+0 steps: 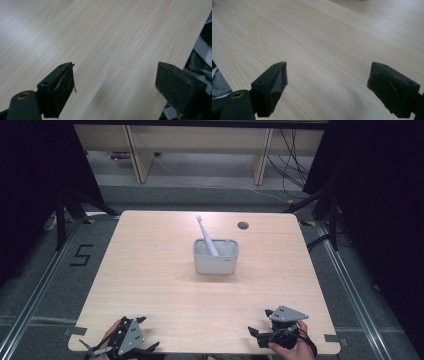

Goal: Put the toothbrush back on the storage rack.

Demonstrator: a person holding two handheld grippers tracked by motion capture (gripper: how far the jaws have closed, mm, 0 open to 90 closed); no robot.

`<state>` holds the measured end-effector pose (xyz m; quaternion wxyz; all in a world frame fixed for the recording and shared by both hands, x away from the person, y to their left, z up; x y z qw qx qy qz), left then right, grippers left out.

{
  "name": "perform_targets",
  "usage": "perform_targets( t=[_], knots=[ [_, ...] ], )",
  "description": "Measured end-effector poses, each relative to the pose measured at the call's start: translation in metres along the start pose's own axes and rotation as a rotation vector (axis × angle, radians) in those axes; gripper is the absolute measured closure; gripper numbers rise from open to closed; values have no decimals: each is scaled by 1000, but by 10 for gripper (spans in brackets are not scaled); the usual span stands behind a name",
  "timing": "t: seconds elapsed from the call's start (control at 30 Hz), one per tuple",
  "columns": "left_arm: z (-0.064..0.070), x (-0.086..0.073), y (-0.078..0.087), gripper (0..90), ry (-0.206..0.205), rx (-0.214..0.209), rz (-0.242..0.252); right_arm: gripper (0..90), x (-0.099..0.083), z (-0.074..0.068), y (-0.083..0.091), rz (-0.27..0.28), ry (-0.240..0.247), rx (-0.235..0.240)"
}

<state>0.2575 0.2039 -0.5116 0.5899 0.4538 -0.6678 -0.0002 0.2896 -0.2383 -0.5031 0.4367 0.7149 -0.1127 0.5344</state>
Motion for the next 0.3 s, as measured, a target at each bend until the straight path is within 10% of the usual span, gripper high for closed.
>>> perform_targets(
  t=[0.3],
  knots=[
    [1, 0, 0, 149, 13, 6, 15, 164, 0, 0, -1, 1, -8, 12]
  ],
)
Point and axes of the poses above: each handheld gripper's, and its own axes: y roughly backward along the jaws, x roughly out of its top, z roughly to its right, the point moved 1 cm from there along -y, roughly forward along the jaws, and after that the axes turned 10 degrees about z, right-handed, at the moved point
